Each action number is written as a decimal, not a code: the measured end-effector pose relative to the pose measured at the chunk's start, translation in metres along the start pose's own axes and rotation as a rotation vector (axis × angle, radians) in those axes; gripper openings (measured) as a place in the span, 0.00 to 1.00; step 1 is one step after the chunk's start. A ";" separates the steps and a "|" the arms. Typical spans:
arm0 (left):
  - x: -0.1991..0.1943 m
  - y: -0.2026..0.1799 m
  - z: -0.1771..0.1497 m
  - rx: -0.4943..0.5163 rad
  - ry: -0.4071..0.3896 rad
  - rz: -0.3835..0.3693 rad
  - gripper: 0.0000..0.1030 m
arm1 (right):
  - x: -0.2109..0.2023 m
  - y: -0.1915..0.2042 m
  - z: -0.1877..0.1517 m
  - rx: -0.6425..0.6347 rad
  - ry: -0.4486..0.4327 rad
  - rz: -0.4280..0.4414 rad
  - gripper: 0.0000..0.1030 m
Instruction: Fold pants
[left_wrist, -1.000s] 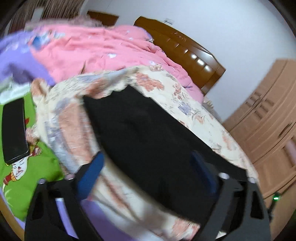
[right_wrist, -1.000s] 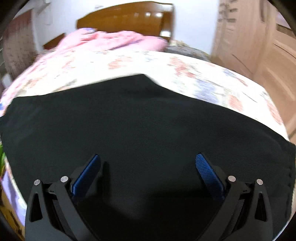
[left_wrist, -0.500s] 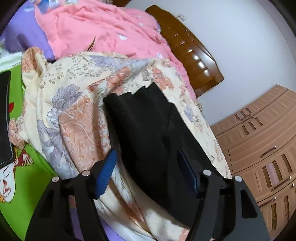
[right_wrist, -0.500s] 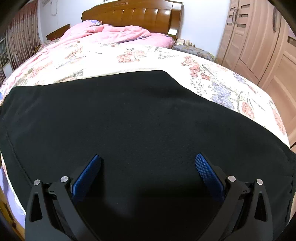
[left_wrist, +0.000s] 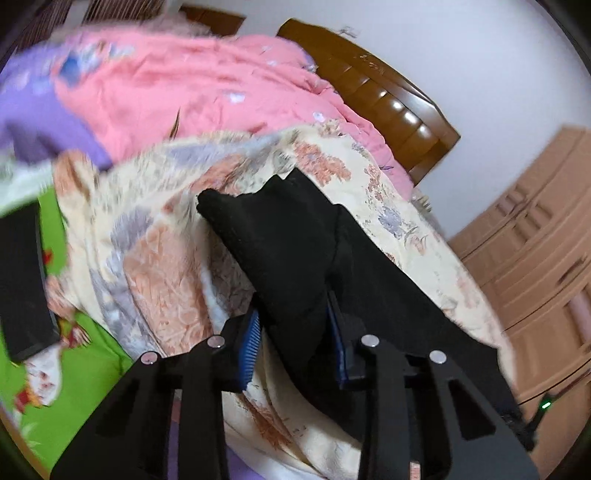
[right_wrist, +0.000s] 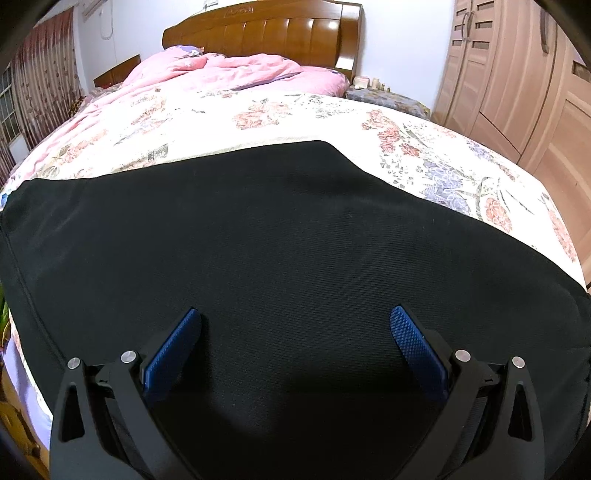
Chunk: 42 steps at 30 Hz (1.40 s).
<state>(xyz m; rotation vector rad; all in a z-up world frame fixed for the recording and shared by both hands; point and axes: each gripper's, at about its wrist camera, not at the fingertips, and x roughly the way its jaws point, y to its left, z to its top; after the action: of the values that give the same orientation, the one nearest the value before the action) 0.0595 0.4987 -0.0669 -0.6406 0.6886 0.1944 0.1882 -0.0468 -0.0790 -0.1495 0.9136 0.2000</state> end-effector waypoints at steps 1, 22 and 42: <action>-0.003 -0.012 0.000 0.048 -0.016 0.033 0.31 | 0.000 0.000 0.000 0.002 -0.001 0.002 0.96; 0.025 -0.217 -0.130 0.800 -0.141 0.277 0.15 | -0.002 -0.011 -0.002 0.050 -0.013 0.061 0.96; 0.017 0.040 -0.020 -0.202 0.017 -0.217 0.43 | 0.000 -0.009 -0.001 0.053 -0.004 0.056 0.96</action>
<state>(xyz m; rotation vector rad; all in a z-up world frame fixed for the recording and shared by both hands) 0.0466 0.5179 -0.1093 -0.9061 0.6150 0.0575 0.1895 -0.0559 -0.0790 -0.0742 0.9189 0.2279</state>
